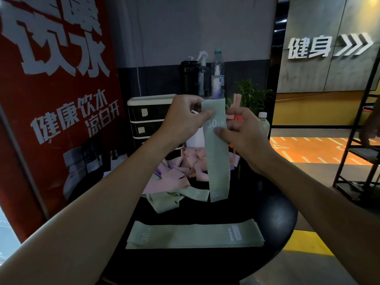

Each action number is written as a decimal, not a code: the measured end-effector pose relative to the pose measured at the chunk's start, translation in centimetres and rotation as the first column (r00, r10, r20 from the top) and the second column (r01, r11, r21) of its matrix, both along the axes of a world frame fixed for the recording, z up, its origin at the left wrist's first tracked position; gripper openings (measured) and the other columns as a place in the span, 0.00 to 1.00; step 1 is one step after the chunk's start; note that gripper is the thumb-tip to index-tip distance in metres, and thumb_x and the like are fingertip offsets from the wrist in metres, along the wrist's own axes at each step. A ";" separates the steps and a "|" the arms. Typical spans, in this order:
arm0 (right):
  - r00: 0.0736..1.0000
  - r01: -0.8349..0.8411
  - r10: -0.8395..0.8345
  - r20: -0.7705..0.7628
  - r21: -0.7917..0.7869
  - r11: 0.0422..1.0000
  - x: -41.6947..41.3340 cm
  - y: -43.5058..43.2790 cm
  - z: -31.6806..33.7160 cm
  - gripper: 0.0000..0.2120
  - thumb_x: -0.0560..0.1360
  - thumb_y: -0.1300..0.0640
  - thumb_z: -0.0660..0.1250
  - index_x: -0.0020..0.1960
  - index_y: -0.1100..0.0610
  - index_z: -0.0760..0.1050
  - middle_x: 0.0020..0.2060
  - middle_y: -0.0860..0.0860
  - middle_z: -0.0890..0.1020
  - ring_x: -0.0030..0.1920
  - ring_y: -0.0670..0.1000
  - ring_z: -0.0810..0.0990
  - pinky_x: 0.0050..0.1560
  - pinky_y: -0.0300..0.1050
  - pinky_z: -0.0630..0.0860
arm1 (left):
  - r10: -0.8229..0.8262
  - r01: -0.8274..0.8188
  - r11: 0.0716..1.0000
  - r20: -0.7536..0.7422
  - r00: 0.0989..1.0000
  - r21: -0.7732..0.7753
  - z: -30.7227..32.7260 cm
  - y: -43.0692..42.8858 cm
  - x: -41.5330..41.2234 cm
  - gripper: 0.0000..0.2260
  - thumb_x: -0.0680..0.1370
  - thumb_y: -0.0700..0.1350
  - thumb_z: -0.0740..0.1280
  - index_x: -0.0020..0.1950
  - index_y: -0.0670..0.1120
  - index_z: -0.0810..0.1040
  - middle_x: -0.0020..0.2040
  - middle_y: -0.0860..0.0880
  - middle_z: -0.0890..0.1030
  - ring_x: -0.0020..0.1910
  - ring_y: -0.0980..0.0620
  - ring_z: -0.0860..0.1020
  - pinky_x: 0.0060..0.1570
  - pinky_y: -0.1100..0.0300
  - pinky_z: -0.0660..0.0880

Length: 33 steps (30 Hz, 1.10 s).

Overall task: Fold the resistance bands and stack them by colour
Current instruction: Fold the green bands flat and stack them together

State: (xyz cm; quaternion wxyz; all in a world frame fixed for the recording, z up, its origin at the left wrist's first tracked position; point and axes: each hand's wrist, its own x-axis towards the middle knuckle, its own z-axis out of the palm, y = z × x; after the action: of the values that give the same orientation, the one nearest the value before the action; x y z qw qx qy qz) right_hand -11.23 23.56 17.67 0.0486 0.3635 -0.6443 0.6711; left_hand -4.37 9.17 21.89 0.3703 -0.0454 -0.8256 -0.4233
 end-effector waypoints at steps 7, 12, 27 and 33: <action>0.972 -0.180 0.169 0.161 0.060 0.982 0.5 -0.3 -1.6 0.25 0.73 0.64 0.72 0.66 0.58 0.68 0.47 0.52 0.86 0.48 0.51 0.85 0.50 0.51 0.82 | 0.080 -0.064 0.983 -0.086 0.993 0.174 0.2 -0.8 0.2 0.04 0.77 0.39 0.71 0.43 0.45 0.80 0.37 0.48 0.81 0.28 0.63 0.75 0.28 0.68 0.71; 0.939 -0.271 0.240 0.246 0.100 0.957 1.0 0.2 -3.4 0.22 0.73 0.65 0.72 0.63 0.54 0.70 0.47 0.53 0.86 0.48 0.54 0.85 0.47 0.48 0.83 | 0.153 -0.118 0.956 -0.113 0.982 0.270 0.4 -2.2 1.2 0.02 0.78 0.39 0.70 0.46 0.42 0.80 0.40 0.44 0.82 0.27 0.63 0.75 0.28 0.66 0.72; 0.899 -0.347 0.254 0.357 0.225 0.910 1.0 4.2 -8.6 0.16 0.75 0.66 0.69 0.61 0.55 0.74 0.42 0.54 0.86 0.45 0.53 0.86 0.41 0.40 0.80 | 0.309 -0.258 0.849 -0.038 0.950 0.461 -4.0 -8.1 5.7 0.05 0.80 0.39 0.68 0.44 0.46 0.79 0.34 0.47 0.78 0.29 0.57 0.75 0.33 0.61 0.78; 0.886 -0.306 0.209 0.414 0.185 0.934 0.2 5.9 -10.6 0.15 0.73 0.66 0.70 0.59 0.59 0.75 0.39 0.54 0.85 0.43 0.53 0.85 0.40 0.40 0.80 | 0.332 -0.314 0.807 0.056 0.942 0.499 -7.7 -8.9 8.3 0.04 0.80 0.39 0.67 0.46 0.43 0.80 0.38 0.41 0.81 0.31 0.50 0.78 0.38 0.53 0.78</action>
State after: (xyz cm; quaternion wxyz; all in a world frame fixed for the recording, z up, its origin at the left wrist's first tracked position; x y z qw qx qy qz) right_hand -10.99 29.47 7.12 -0.2151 0.3096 -0.6644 0.6453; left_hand 3.93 0.27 14.21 0.4497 0.1860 -0.6762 -0.5531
